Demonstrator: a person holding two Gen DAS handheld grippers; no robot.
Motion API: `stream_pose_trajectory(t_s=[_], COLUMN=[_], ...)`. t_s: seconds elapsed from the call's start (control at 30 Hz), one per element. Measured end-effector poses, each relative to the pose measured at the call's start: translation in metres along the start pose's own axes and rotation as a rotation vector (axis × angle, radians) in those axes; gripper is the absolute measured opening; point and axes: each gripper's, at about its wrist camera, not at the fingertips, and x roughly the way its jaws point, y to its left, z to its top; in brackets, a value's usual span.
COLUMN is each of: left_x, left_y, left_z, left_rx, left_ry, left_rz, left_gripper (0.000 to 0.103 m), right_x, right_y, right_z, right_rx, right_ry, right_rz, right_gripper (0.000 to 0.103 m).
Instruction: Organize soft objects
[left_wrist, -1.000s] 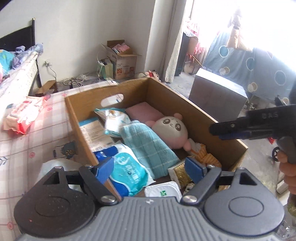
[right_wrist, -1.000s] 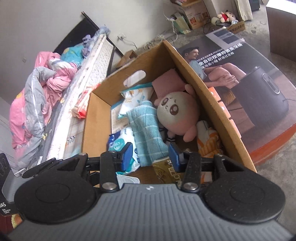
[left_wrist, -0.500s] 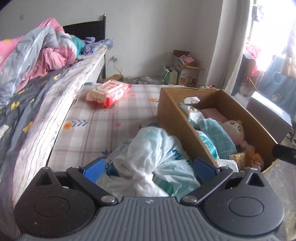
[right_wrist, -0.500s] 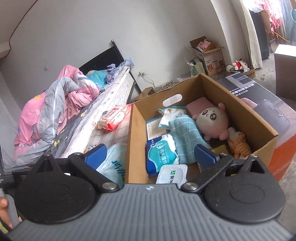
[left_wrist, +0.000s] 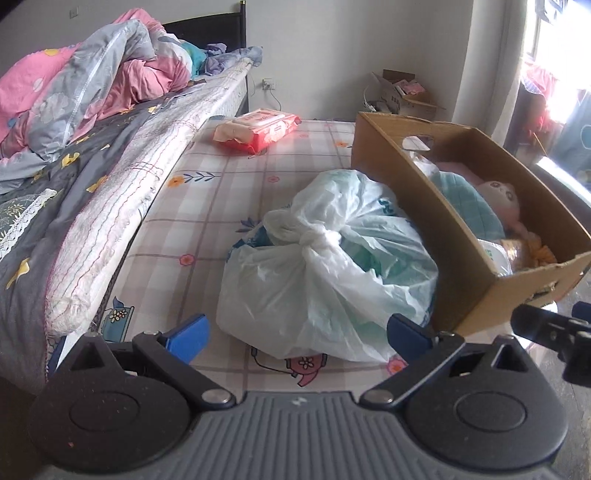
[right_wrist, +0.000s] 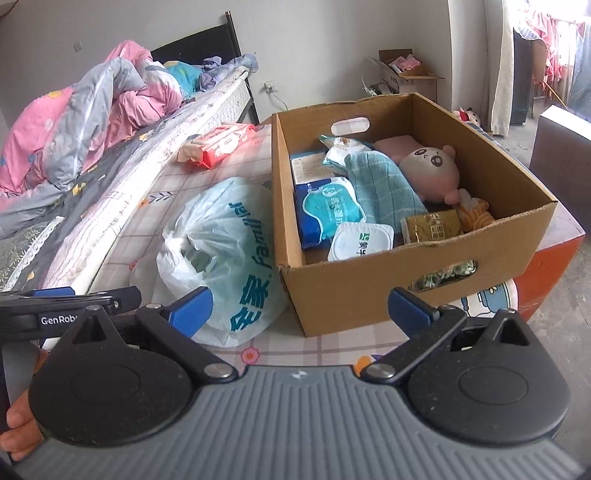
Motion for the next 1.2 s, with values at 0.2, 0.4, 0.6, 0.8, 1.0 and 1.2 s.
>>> stream_pose_trajectory(t_s=[0.2,0.4,0.6,0.8,1.0,1.2], left_x=[-0.005,-0.005,-0.005,-0.005,-0.006,-0.006], left_y=[-0.017,-0.018,-0.021,-0.025,-0.027,-0.027], left_z=[-0.005,0.0,0.003,0.005,0.007,0.008], left_rx=[0.047,0.03,0.034,0.037,0.037,0.034], left_ry=[-0.007,-0.003,-0.003,-0.008,-0.012,-0.013], left_rz=[-0.008,-0.013,-0.009,-0.002,0.0,0.003], left_gripper=[0.103,0.103,0.103,0.102,0.102,0.101], right_x=[0.002,0.008,0.012,0.013,0.013,0.014], right_y=[0.001,-0.007,-0.015,-0.018,-0.021,-0.02], right_z=[-0.002,0.001,0.004,0.007,0.008,0.009], right_rx=[-0.03,-0.042,-0.028,-0.022,-0.012,-0.016], right_ry=[0.02,0.03,0.038,0.036,0.036,0.031], right_rz=[-0.026,-0.077,-0.083,-0.089,-0.09,-0.096], right_gripper=[0.102,0.102,0.102,0.102,0.102,0.102])
